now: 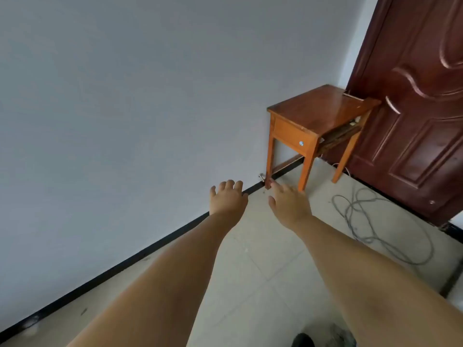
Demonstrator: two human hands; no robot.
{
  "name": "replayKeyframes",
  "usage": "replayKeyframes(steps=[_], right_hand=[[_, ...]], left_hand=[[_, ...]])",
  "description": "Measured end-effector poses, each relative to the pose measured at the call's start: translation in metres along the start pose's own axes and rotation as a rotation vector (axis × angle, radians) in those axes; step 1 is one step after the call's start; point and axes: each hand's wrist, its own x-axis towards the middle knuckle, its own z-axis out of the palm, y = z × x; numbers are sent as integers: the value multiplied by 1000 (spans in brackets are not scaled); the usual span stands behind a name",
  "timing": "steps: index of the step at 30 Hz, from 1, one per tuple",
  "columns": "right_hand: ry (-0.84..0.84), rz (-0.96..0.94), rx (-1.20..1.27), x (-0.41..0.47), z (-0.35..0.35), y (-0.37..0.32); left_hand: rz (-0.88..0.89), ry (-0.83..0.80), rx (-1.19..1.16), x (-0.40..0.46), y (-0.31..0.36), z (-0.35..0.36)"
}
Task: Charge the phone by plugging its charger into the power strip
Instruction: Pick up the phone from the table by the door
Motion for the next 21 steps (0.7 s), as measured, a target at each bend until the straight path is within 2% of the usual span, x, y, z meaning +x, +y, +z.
replayKeyframes(steps=[3, 12, 17, 21], right_hand=[[53, 26, -1, 27, 2, 54], [71, 78, -104, 135, -17, 219], [65, 106, -96, 211, -18, 285], [83, 111, -101, 284, -10, 326]], left_hand=[[35, 3, -3, 41, 39, 10], [107, 8, -41, 186, 178, 22], [94, -36, -69, 277, 225, 35], [99, -6, -44, 362, 244, 53]])
